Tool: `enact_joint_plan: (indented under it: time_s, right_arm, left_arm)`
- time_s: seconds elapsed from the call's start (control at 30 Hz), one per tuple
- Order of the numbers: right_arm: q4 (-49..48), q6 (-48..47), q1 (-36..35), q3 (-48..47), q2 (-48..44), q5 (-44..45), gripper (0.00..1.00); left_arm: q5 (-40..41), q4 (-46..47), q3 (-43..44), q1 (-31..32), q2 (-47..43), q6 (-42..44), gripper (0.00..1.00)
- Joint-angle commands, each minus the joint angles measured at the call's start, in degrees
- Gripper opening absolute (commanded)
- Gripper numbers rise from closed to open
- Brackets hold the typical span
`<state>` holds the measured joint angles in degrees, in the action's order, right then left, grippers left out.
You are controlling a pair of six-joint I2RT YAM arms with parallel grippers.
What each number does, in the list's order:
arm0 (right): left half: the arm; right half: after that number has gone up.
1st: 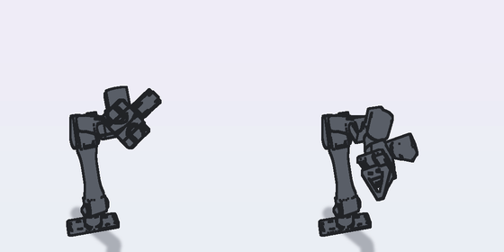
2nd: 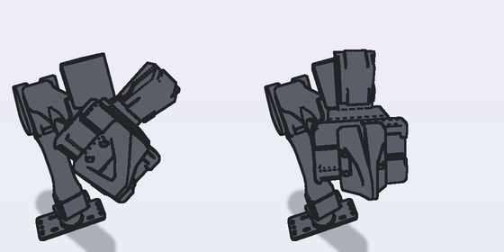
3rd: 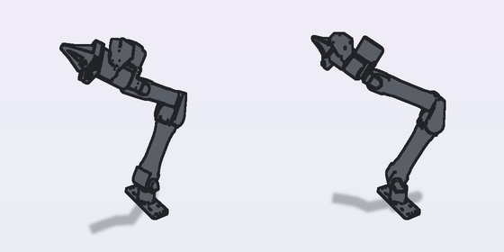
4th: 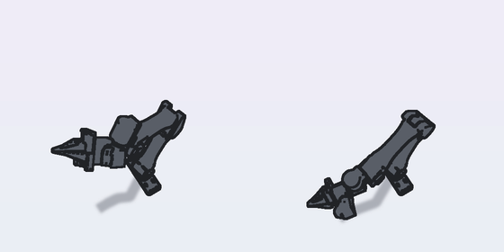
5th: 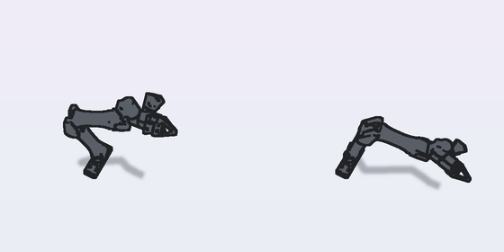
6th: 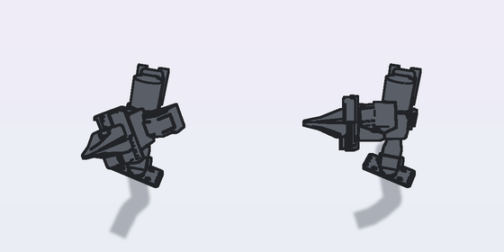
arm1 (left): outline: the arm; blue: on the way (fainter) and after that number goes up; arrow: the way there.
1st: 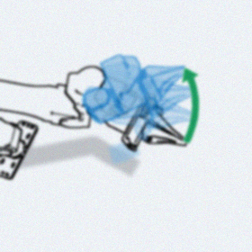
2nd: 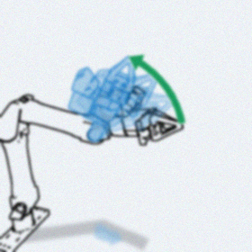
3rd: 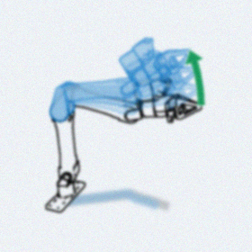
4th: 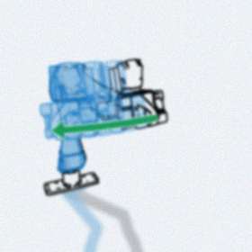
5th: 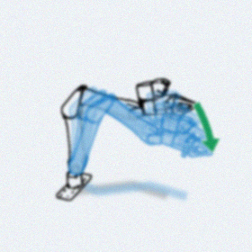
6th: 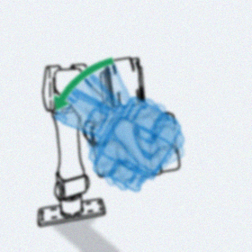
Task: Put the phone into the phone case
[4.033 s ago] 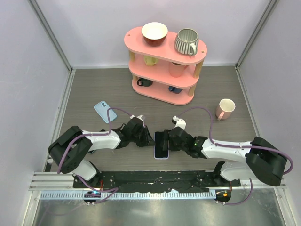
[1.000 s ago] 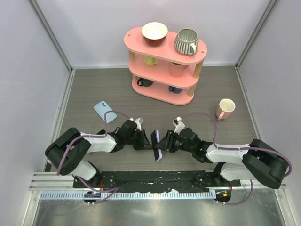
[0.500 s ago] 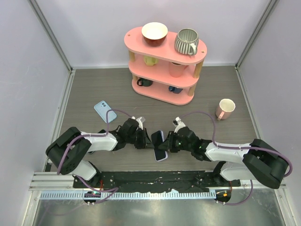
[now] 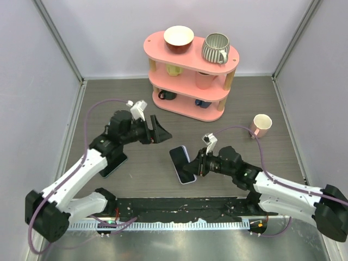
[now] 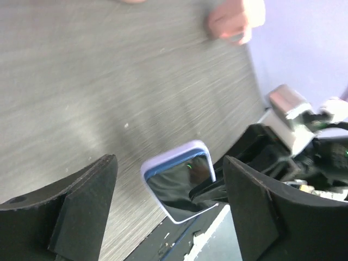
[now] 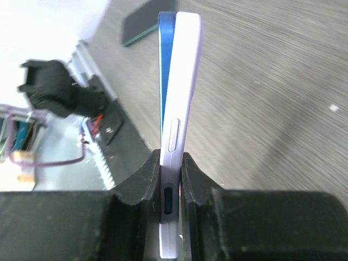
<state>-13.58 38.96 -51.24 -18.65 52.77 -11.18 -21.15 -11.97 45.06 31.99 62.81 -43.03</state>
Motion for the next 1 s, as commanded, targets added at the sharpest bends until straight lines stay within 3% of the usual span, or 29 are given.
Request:
enact_joint_plan:
  time_s: [0.0, 0.1, 0.2, 0.37, 0.63, 0.83, 0.97]
  right_arm:
    - [-7.25, -6.0, -0.26, -1.82, -6.53, -13.48, 0.01]
    - [-7.68, -6.7, -0.26, -3.05, -7.94, -18.69, 0.01]
    - [-10.4, -5.74, -0.26, -3.23, -9.53, -24.05, 0.01]
    - [-15.23, -3.11, -0.26, -2.27, -10.94, -28.98, 0.01]
    - [-16.3, -0.55, -0.26, -2.88, -8.83, -30.48, 0.01]
    - [-16.83, -0.2, -0.26, -3.84, -7.95, -30.31, 0.01]
    - [-17.09, -0.02, -0.35, -4.11, -6.63, -30.66, 0.01]
  left_arm:
    - [-15.08, -10.09, 6.61, -1.05, -5.5, 12.5, 0.84]
    - [-28.19, -9.49, 6.98, -1.05, -7.34, 14.37, 0.84]
    - [-35.34, -2.11, 3.29, -1.05, -10.93, 10.25, 0.84]
    - [-35.89, -0.42, -0.67, -1.05, -14.29, 8.4, 0.85]
    - [-39.41, 4.04, -4.62, -0.52, -10.52, 5.24, 0.81]
    - [-40.29, 5.63, -5.07, 0.62, -8.49, 3.21, 0.66]
    - [-40.46, 9.76, -6.3, 1.93, -7.61, -0.12, 0.46]
